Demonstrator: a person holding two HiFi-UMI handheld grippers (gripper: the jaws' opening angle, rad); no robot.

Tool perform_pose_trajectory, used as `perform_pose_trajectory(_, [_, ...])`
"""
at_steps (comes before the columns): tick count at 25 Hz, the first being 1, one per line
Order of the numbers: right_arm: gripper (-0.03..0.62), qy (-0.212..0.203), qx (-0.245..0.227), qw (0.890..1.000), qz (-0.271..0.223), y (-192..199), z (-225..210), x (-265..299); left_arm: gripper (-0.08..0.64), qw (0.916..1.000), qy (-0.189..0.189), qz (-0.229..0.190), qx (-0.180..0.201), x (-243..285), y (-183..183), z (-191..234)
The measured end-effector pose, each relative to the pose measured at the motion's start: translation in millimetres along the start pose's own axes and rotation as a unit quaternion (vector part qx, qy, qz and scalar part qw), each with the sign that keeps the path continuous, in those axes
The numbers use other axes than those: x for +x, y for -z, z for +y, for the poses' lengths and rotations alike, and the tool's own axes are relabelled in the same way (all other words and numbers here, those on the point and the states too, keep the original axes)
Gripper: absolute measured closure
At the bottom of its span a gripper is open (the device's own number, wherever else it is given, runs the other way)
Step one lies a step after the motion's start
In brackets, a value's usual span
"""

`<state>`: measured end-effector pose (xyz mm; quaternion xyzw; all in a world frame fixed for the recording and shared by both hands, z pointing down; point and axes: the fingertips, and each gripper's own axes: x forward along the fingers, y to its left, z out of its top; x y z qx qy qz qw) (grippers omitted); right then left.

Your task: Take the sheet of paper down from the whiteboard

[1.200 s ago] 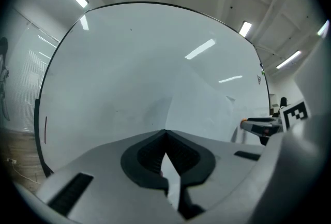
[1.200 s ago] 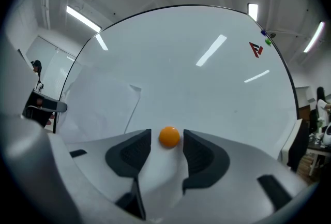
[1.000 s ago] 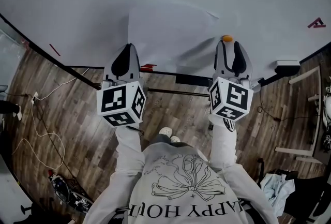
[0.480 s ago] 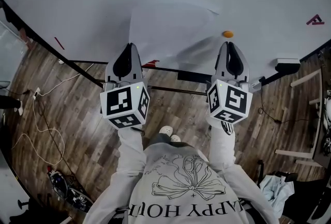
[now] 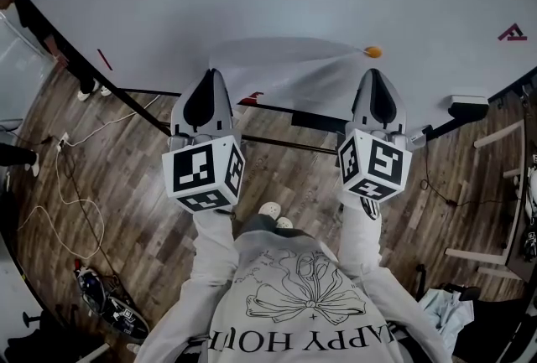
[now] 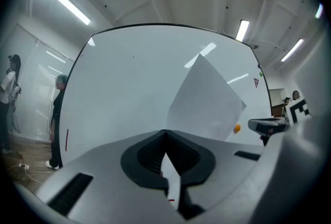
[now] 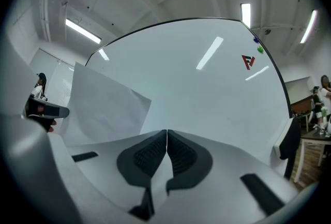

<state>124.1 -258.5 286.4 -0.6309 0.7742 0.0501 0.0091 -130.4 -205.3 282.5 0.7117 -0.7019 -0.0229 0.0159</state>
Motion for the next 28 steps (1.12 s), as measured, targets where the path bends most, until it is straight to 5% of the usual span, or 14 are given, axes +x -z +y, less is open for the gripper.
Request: perform_pose_trajectory(28, [0.589,-0.002,-0.004,1.000,0.002,-1.5,5.5,-2.7,0.557,0.9999,0.008,0.010,0.003,0.4,5.2,-5.4])
